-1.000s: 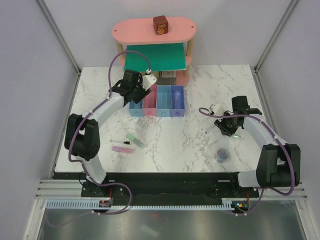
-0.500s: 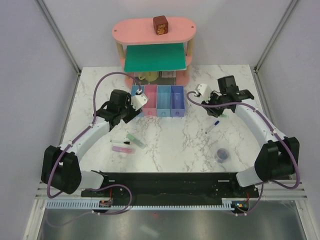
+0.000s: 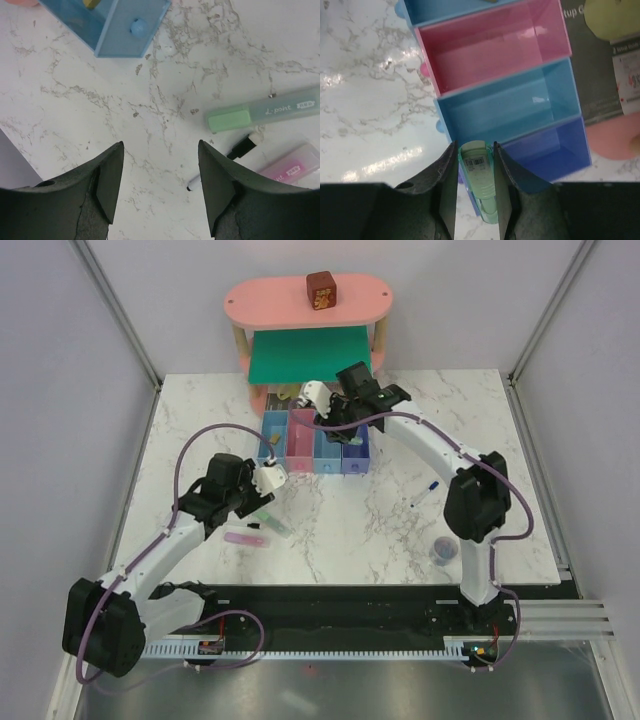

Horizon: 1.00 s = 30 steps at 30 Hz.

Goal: Sort the stationery into containers
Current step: Place the stationery in the storage box.

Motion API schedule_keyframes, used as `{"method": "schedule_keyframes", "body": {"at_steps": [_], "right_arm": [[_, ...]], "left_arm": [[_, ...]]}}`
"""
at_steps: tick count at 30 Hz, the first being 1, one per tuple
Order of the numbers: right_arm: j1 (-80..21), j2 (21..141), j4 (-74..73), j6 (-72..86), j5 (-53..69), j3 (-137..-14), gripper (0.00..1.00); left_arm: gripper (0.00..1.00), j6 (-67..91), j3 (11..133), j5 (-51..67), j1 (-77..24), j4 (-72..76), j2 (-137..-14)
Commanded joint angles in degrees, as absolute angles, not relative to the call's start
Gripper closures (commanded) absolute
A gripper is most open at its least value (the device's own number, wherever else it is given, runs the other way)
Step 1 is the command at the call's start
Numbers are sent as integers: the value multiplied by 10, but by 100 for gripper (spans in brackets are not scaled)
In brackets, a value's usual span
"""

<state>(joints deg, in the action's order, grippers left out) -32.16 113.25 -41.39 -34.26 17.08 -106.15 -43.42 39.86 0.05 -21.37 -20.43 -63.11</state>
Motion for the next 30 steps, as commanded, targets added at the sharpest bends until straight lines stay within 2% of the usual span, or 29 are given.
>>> {"method": "schedule_keyframes", "body": {"at_steps": [1, 7, 20, 30], "right_arm": [[-355, 1210, -412, -338, 171, -1170, 84], [-404, 1299, -391, -380, 141, -1266, 84], [-471, 1377, -247, -466, 65, -1297, 86], [-475, 1424, -187, -482, 90, -1324, 87]], "left_arm": [[33, -483, 354, 32, -214, -203, -571], [33, -499, 319, 38, -214, -220, -525], [33, -489, 311, 42, -215, -242, -495], [33, -482, 318, 47, -215, -250, -469]]}}
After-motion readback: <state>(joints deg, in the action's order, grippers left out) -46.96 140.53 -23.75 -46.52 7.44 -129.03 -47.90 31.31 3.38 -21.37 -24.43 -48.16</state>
